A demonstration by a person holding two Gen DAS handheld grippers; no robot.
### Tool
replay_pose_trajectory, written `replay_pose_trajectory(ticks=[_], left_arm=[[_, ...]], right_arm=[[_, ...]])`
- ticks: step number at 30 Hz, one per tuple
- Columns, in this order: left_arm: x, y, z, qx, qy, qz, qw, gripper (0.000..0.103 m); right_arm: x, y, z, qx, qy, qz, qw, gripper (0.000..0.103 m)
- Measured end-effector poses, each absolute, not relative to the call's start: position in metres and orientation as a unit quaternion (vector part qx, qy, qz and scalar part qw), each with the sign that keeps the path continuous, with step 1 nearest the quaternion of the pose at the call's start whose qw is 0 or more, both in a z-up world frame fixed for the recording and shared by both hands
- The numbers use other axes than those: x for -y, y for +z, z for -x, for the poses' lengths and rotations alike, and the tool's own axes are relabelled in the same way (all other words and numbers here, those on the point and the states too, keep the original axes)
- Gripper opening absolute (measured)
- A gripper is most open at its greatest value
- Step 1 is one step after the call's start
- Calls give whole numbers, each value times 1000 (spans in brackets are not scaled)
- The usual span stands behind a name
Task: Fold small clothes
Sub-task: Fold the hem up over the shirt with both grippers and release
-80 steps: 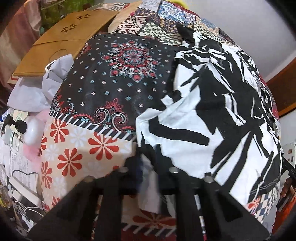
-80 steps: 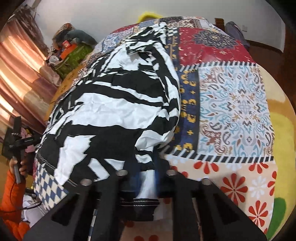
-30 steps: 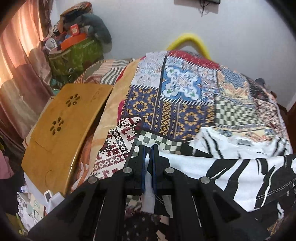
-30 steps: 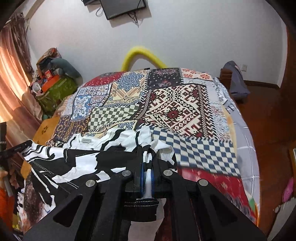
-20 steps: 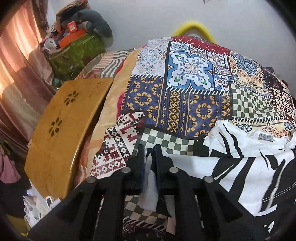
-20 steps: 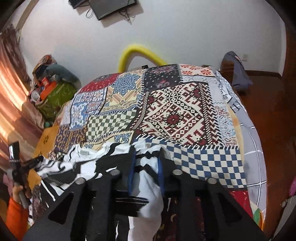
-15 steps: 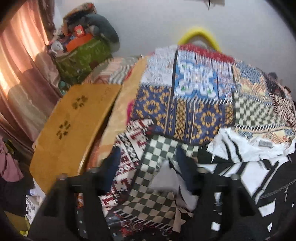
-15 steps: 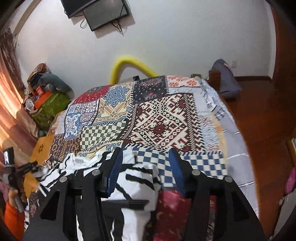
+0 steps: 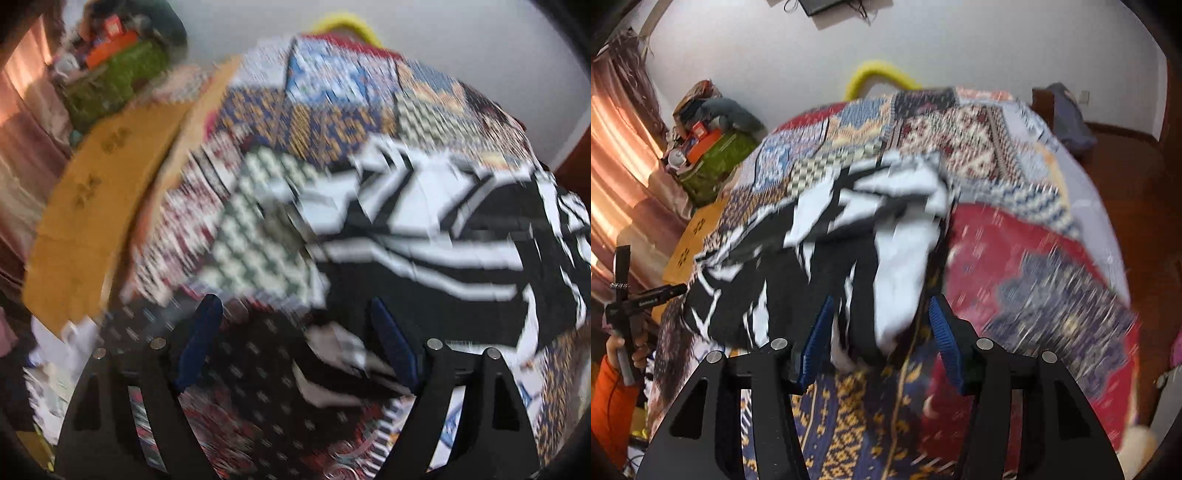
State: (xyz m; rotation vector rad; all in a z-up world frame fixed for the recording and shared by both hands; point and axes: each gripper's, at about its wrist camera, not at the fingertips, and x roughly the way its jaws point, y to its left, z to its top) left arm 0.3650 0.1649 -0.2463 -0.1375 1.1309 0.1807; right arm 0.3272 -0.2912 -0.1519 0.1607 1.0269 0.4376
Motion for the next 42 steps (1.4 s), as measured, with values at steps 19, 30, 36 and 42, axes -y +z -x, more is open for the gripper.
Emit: replay_pose_trajectory(ticks=[19, 30, 36, 42], left_arm=[[-136, -237, -310, -539, 21, 98, 836, 11], [-118, -246, -219, -546, 3, 57, 836, 11], [-127, -245, -208, -540, 42, 36, 840, 21], [-136, -230, -206, -527, 77, -9, 846, 23]], right_arm=[[277, -146, -272, -459, 252, -82, 848, 15], [302, -161, -191, -484, 236, -65, 840, 15], [310, -169, -174, -495, 209, -50, 842, 22], [320, -156, -169, -486, 170, -25, 857, 32]])
